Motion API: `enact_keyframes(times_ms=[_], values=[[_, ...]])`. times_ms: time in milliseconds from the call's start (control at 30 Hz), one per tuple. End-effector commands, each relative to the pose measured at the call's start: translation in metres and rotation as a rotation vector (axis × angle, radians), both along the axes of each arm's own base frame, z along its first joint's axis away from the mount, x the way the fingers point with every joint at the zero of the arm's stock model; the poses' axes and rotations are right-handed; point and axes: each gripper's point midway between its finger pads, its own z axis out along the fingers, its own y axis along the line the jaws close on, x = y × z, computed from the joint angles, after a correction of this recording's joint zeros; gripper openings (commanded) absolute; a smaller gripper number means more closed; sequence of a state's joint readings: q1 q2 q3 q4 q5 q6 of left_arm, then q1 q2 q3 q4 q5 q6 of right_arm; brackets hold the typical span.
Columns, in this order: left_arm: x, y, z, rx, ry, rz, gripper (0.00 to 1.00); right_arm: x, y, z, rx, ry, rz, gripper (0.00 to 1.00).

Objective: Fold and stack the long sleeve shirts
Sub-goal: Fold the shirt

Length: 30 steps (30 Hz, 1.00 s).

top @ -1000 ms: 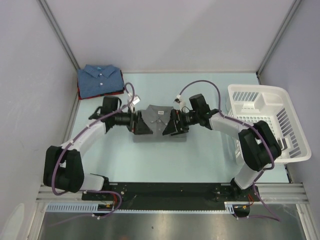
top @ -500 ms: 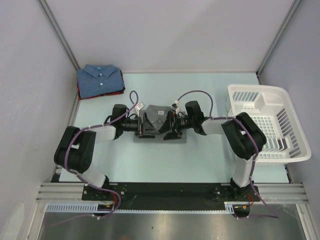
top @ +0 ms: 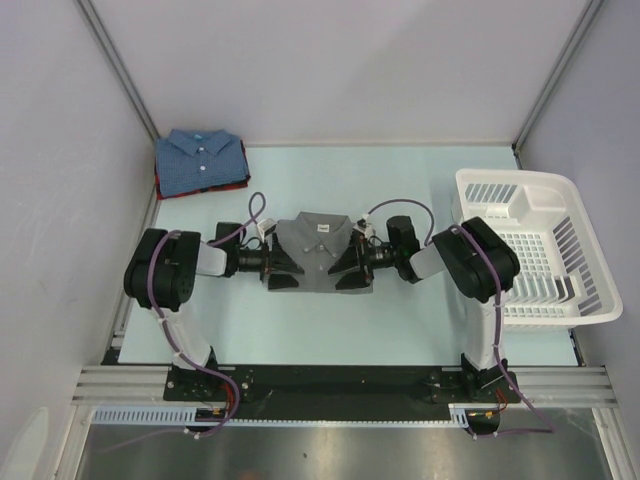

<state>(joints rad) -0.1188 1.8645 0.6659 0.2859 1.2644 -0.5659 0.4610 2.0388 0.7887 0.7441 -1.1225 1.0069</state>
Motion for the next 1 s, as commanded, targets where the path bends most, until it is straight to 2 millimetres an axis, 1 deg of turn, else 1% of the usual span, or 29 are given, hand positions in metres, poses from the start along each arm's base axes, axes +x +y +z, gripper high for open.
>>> enact_keyframes(times_ms=[0, 33, 67, 100, 167, 200, 233, 267, 300, 333, 367, 400, 433, 467, 500, 533, 567, 600, 633, 667, 700, 733, 767, 800, 833, 867, 900, 933, 967], values=[[-0.003, 0.043, -0.059, 0.239, 0.054, 0.150, 0.99, -0.011, -0.049, -0.064, -0.197, 0.149, -0.115, 1.00], [-0.002, 0.047, -0.058, 0.253, 0.033, 0.155, 0.99, -0.014, -0.053, -0.063, -0.207, 0.168, -0.111, 1.00], [0.001, 0.056, -0.058, 0.261, 0.038, 0.183, 0.99, -0.014, -0.054, -0.060, -0.208, 0.162, -0.105, 1.00], [-0.002, 0.060, -0.059, 0.269, 0.057, 0.189, 0.99, -0.013, -0.056, -0.054, -0.206, 0.142, -0.097, 1.00], [0.003, 0.069, -0.055, 0.277, 0.035, 0.214, 1.00, -0.013, -0.066, -0.053, -0.231, 0.122, -0.084, 0.99], [-0.001, 0.072, -0.055, 0.280, 0.066, 0.218, 0.99, -0.013, -0.069, -0.052, -0.238, 0.114, -0.080, 1.00], [0.001, 0.074, -0.053, 0.283, 0.055, 0.217, 0.99, -0.014, -0.079, -0.052, -0.257, 0.122, -0.081, 1.00], [0.002, 0.078, -0.049, 0.274, 0.050, 0.222, 1.00, -0.009, -0.081, -0.048, -0.256, 0.120, -0.086, 1.00], [-0.002, 0.077, -0.044, 0.258, 0.070, 0.208, 0.99, -0.007, -0.083, -0.042, -0.249, 0.119, -0.089, 1.00], [0.004, 0.075, -0.030, 0.222, -0.012, 0.166, 0.99, -0.004, -0.084, -0.030, -0.235, 0.100, -0.084, 1.00], [0.001, 0.074, -0.016, 0.212, -0.030, 0.150, 0.99, 0.005, -0.085, -0.017, -0.223, 0.080, -0.088, 1.00], [0.003, 0.074, -0.004, 0.200, -0.073, 0.137, 0.99, 0.009, -0.083, -0.006, -0.212, 0.053, -0.085, 1.00], [0.010, 0.073, 0.014, 0.175, -0.145, 0.123, 0.99, 0.013, -0.082, 0.007, -0.195, 0.049, -0.077, 1.00], [0.012, 0.070, 0.026, 0.167, -0.179, 0.112, 0.99, 0.018, -0.078, 0.023, -0.176, 0.007, -0.069, 1.00], [0.015, 0.066, 0.045, 0.162, -0.242, 0.103, 1.00, 0.032, -0.074, 0.040, -0.156, -0.047, -0.072, 1.00], [0.024, 0.062, 0.060, 0.158, -0.300, 0.091, 0.99, 0.039, -0.071, 0.051, -0.144, -0.083, -0.073, 1.00], [0.023, 0.047, 0.069, 0.152, -0.340, 0.043, 0.99, 0.044, -0.068, 0.057, -0.135, -0.107, -0.072, 1.00], [0.027, 0.036, 0.076, 0.150, -0.386, 0.010, 0.99, 0.055, -0.061, 0.067, -0.126, -0.151, -0.071, 1.00], [0.037, 0.026, 0.085, 0.151, -0.419, -0.004, 0.99, 0.063, -0.056, 0.070, -0.118, -0.191, -0.069, 1.00], [0.042, 0.007, 0.088, 0.150, -0.474, -0.041, 0.99, 0.070, -0.053, 0.060, -0.125, -0.185, -0.066, 1.00], [0.048, -0.004, 0.081, 0.146, -0.461, -0.054, 0.99, 0.082, -0.046, 0.063, -0.115, -0.221, -0.067, 1.00], [0.059, -0.013, 0.086, 0.140, -0.451, -0.045, 0.99, 0.090, -0.043, 0.062, -0.108, -0.231, -0.068, 1.00], [0.069, -0.028, 0.091, 0.120, -0.508, -0.057, 0.99, 0.095, -0.040, 0.056, -0.110, -0.220, -0.066, 1.00], [0.077, -0.035, 0.087, 0.119, -0.499, -0.053, 0.99, 0.107, -0.037, 0.044, -0.108, -0.244, -0.070, 1.00], [0.095, -0.045, 0.085, 0.115, -0.516, -0.044, 0.99, 0.120, -0.033, 0.046, -0.099, -0.274, -0.069, 0.99], [0.105, -0.055, 0.082, 0.114, -0.544, -0.048, 0.99, 0.125, -0.032, 0.042, -0.096, -0.283, -0.067, 1.00], [0.123, -0.062, 0.087, 0.114, -0.574, -0.035, 0.99, 0.133, -0.033, 0.026, -0.112, -0.262, -0.072, 1.00], [0.132, -0.065, 0.061, 0.132, -0.496, -0.022, 0.98, 0.141, -0.032, 0.024, -0.111, -0.274, -0.076, 1.00], [0.145, -0.064, 0.055, 0.139, -0.488, 0.006, 0.98, 0.146, -0.032, 0.018, -0.112, -0.272, -0.078, 1.00]])
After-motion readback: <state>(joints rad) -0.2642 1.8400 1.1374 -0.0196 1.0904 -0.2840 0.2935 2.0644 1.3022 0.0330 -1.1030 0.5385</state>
